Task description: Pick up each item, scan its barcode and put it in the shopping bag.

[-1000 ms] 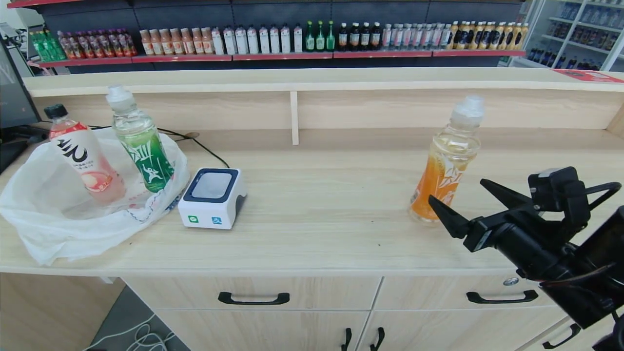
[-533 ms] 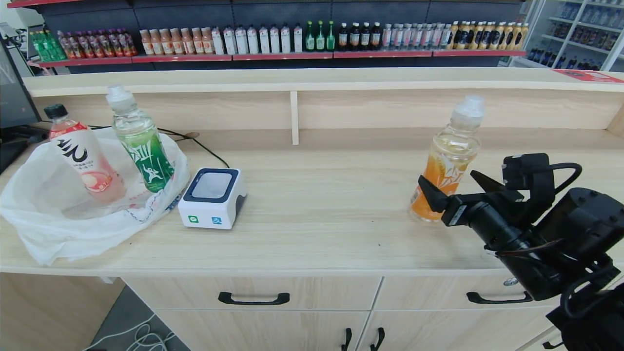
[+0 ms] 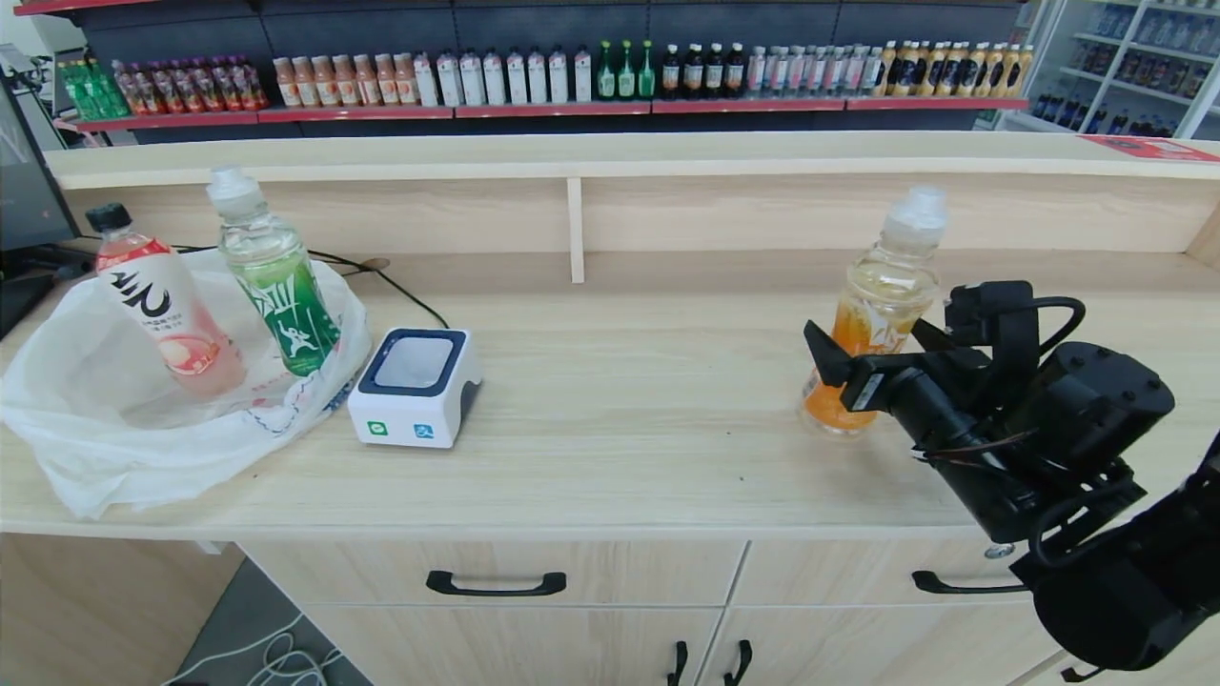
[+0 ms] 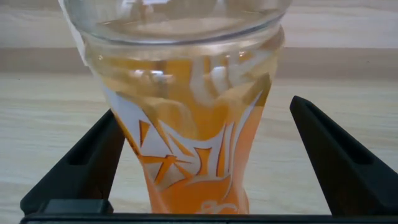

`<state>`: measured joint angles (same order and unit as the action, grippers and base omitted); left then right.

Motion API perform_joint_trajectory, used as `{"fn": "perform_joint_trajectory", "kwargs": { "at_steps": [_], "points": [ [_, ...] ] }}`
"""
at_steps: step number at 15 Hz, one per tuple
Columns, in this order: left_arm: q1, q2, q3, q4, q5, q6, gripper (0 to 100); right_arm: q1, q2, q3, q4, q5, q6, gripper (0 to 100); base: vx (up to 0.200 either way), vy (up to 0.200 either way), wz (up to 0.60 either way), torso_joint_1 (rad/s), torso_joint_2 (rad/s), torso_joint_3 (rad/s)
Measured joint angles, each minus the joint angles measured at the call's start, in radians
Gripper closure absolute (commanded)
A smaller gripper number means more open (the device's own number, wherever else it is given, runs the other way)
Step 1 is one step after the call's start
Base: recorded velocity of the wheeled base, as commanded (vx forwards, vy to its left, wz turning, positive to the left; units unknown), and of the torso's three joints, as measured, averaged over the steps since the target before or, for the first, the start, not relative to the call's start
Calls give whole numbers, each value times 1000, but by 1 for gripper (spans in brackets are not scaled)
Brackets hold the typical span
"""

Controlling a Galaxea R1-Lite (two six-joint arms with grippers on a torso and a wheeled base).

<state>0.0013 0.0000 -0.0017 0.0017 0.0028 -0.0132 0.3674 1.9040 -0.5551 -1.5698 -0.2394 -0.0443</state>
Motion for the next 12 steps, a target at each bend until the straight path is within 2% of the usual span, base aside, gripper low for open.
{"fn": "perform_joint_trajectory", "kwargs": {
  "at_steps": [4, 10, 11, 12],
  "points": [
    [0, 0, 0, 0, 0, 0, 0, -12, 55, -77, 0, 0, -21, 0, 0, 0, 0, 0, 0, 0],
    [0, 0, 0, 0, 0, 0, 0, -12, 74, -86, 0, 0, -19, 0, 0, 0, 0, 0, 0, 0],
    [0, 0, 0, 0, 0, 0, 0, -13, 75, -86, 0, 0, -20, 100, 0, 0, 0, 0, 0, 0],
    [0, 0, 0, 0, 0, 0, 0, -13, 76, -87, 0, 1, -20, 100, 0, 0, 0, 0, 0, 0]
  ]
}}
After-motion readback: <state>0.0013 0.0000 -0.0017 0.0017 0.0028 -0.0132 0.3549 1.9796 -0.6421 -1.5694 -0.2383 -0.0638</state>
